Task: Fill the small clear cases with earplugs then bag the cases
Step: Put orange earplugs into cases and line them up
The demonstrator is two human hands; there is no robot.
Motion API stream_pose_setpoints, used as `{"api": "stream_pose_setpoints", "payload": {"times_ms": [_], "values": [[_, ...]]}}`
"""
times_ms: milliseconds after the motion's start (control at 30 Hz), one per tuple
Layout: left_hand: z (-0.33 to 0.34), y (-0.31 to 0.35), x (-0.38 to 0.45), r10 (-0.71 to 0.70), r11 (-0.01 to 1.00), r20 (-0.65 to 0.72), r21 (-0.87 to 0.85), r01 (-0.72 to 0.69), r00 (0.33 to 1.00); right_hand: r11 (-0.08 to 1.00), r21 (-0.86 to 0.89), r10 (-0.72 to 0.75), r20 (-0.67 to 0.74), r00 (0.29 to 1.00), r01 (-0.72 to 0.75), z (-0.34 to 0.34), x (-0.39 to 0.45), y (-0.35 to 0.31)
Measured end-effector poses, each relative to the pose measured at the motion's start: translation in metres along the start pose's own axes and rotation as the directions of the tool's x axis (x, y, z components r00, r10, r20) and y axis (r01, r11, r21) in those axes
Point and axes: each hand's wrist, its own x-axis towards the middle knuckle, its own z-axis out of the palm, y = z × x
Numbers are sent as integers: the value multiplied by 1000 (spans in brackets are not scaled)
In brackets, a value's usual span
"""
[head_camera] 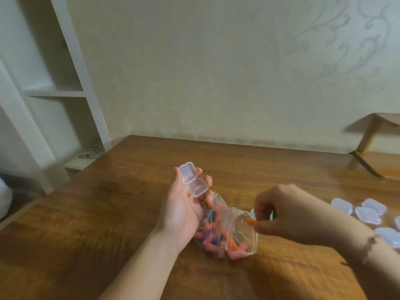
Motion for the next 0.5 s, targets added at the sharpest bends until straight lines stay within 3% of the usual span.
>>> {"api": "stream_pose_setpoints", "payload": {"times_ms": [133, 267, 367, 500], "values": [[8, -6, -8, 2, 1000, 22, -6, -2, 1000, 966, 239, -63, -149, 987, 98, -19, -9, -2], [14, -15, -17, -3, 1000, 105, 22, 1, 994, 861, 430, -78, -419, 904, 273, -6, -8, -25], [12, -18, -20, -4, 999, 161, 46, -3, 987, 889, 314, -93, -589, 803, 334, 18, -4, -37], [13, -18, -21, -24, 998, 187, 63, 12, 982, 950, 102, -156, -666, 729, 296, 41, 1, -38]]}}
